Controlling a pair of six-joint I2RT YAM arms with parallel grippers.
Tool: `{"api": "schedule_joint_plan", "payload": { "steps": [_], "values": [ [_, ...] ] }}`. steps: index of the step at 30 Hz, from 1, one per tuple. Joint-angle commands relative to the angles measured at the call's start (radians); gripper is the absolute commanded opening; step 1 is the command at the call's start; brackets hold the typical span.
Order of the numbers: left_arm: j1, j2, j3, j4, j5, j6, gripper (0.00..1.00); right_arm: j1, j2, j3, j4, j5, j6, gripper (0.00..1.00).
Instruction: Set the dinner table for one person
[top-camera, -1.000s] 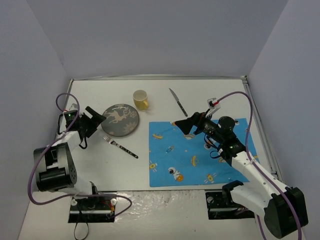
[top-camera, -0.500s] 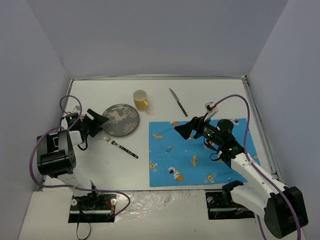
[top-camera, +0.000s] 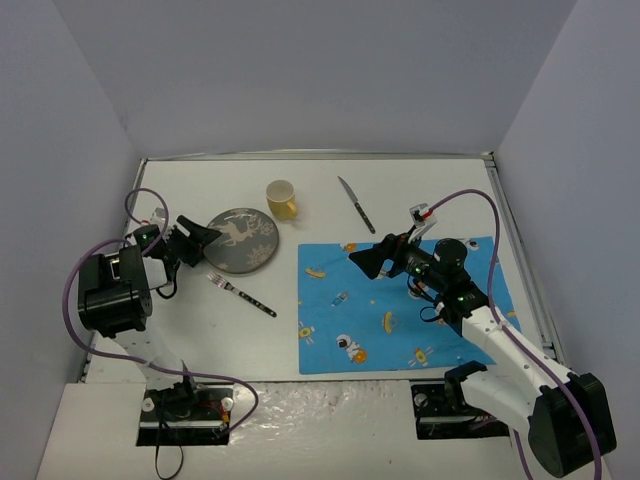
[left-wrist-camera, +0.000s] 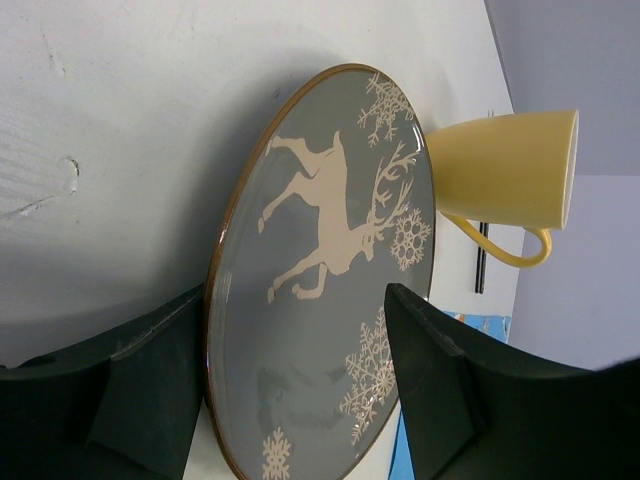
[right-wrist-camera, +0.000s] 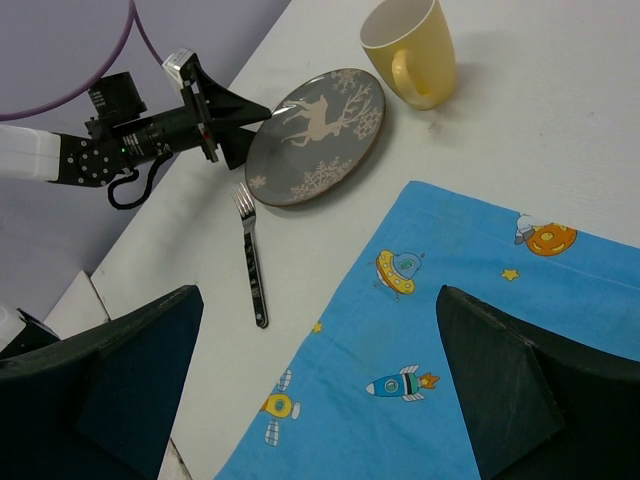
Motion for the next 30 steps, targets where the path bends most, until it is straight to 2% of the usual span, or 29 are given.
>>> {"api": "schedule_joint_plan", "payload": {
  "steps": [1,7,12,14,16,17,23,30],
  "values": [
    [-0.009,0.070,-0.025,-0.100,-0.060,0.037,0.60,0.006,-0.023,0.010,0.080,0.011,-0.024,1.00],
    [-0.021,0.093,-0.023,-0.101,-0.051,0.048,0.55,0.006,-0.025,0.008,0.079,0.014,-0.026,1.00],
    [-0.021,0.081,-0.021,-0.103,-0.054,0.048,0.30,0.006,-0.030,0.006,0.076,0.016,-0.028,1.00],
    [-0.021,0.071,-0.021,-0.108,-0.054,0.045,0.14,0.006,-0.036,0.006,0.072,0.020,-0.031,1.00],
    [-0.021,0.056,-0.023,-0.110,-0.055,0.040,0.02,0.006,-0.042,0.009,0.065,0.022,-0.032,1.00],
    [-0.021,0.042,-0.023,-0.109,-0.055,0.032,0.00,0.006,-0.043,0.011,0.061,0.023,-0.033,1.00],
    [-0.021,-0.037,-0.056,0.045,0.013,-0.129,0.00,0.006,-0.056,0.031,0.024,0.028,-0.045,1.00],
    [-0.022,-0.224,-0.069,0.020,0.044,-0.180,0.00,0.006,-0.084,0.069,-0.029,0.039,-0.056,1.00]
  ]
}}
